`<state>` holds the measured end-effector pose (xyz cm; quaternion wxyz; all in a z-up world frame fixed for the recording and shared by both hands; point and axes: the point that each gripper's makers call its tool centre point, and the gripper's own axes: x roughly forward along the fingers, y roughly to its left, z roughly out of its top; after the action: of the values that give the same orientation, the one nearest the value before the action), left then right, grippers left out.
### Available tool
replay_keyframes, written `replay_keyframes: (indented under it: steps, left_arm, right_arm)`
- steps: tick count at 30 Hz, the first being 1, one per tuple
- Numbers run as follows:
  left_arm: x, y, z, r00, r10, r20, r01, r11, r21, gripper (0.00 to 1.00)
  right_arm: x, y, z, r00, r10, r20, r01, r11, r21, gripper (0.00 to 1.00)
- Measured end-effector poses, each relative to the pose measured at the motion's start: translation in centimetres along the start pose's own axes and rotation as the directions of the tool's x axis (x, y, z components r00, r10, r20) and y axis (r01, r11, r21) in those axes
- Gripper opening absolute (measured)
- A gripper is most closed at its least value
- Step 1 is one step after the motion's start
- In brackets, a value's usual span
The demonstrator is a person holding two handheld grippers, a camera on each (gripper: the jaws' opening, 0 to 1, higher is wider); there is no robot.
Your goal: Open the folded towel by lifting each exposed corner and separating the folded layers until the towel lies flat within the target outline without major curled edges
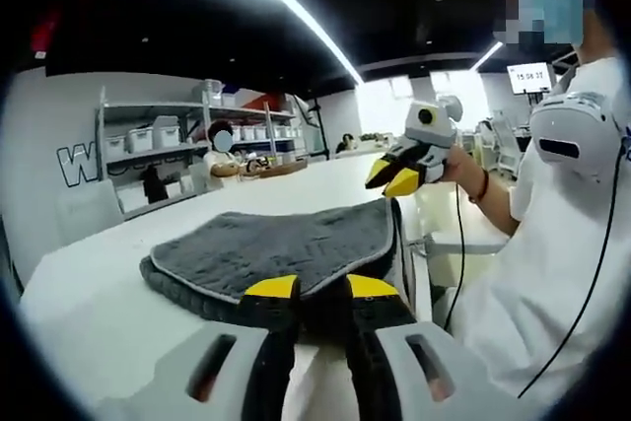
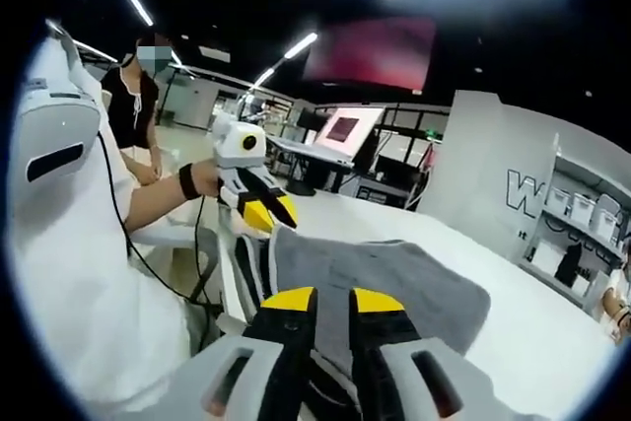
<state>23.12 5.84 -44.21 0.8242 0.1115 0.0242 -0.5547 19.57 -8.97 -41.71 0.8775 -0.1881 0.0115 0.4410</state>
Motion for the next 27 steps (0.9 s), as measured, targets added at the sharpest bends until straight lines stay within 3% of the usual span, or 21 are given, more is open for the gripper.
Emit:
replay_keyframes:
  steps: [27]
  left_arm:
    - [0.6,0.2,0.8,0.999,0.022,0.031,-0.021,0.999,-0.024,0.07]
  right_arm:
    - [3.9,4.0,1.3,0.994,0.111,-0.009,-0.112,0.992,-0.059,0.11]
